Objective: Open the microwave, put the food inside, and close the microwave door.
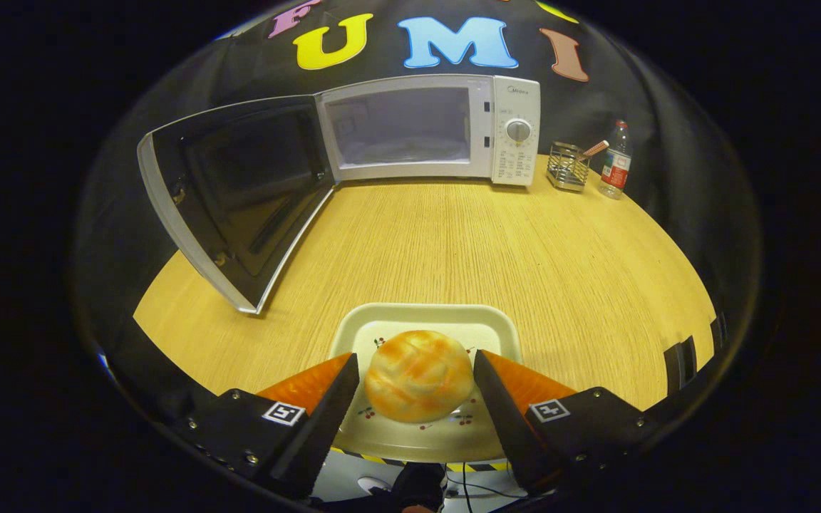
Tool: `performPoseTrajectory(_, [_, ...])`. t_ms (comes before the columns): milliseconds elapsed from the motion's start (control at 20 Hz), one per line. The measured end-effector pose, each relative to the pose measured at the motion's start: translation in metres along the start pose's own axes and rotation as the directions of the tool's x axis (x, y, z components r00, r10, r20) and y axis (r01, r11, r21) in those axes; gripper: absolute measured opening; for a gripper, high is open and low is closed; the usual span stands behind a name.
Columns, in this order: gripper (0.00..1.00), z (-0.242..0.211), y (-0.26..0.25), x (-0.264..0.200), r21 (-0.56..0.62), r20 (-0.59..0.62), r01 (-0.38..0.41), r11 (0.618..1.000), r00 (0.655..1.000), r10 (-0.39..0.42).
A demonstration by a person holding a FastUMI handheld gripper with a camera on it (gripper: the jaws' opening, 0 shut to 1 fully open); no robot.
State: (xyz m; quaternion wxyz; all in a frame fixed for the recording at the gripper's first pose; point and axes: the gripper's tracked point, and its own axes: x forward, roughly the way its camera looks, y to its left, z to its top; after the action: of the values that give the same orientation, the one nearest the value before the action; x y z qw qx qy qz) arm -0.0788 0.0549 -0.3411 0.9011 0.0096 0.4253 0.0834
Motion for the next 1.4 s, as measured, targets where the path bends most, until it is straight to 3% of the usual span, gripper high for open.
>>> performPoseTrajectory(150, [0.99,-0.006,0.0,0.005,0.036,-0.027,-0.008,0.999,1.0,0.009])
performPoseTrajectory(300, [0.93,-0.008,0.001,0.007,0.079,-0.053,-0.023,0.997,0.998,0.028])
performPoseTrajectory(450, [0.92,-0.004,0.0,0.009,0.062,-0.041,-0.033,0.998,0.999,0.036])
performPoseTrajectory(550, [0.81,-0.001,0.002,0.009,0.07,-0.035,-0.052,0.996,0.998,0.054])
performPoseTrajectory(650, [0.8,0.01,0.005,0.003,0.078,-0.009,-0.072,0.994,0.997,0.073])
performPoseTrajectory(1000, [0.8,0.088,0.013,-0.004,0.103,0.126,-0.137,0.985,0.984,0.124])
performPoseTrajectory(1400, [0.8,0.181,0.021,0.011,0.142,0.272,-0.23,0.963,0.944,0.186])
